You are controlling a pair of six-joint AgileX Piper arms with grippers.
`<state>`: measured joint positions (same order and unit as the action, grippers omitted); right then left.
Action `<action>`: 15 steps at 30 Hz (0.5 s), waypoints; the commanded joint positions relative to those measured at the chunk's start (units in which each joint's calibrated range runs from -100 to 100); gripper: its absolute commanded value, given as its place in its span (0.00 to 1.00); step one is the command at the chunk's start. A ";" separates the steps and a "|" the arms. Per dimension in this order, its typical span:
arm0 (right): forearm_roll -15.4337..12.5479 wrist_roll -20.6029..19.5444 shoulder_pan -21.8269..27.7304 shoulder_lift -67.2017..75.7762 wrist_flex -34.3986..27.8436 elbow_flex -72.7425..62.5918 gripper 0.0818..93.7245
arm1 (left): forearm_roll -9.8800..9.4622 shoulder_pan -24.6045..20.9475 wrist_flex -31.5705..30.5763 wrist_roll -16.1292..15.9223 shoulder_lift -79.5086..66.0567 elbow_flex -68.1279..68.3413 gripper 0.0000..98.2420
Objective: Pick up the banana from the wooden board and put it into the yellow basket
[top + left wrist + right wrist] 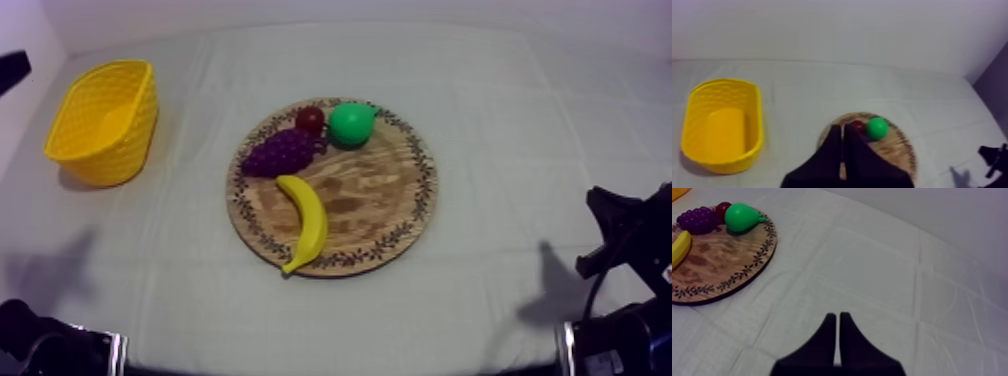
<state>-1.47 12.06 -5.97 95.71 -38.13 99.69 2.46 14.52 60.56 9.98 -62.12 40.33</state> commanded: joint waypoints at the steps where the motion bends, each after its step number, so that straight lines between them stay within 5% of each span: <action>1: -0.02 0.03 -0.01 0.04 -0.01 -0.03 0.00 | 0.04 2.90 2.52 2.27 5.56 -10.37 0.00; 15: -0.02 0.03 -0.01 0.04 -0.01 -0.03 0.00 | 0.59 15.69 0.99 11.98 23.81 -8.68 0.00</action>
<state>-1.47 12.06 -5.97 95.71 -38.13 99.69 3.25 27.92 61.83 19.88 -40.68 31.35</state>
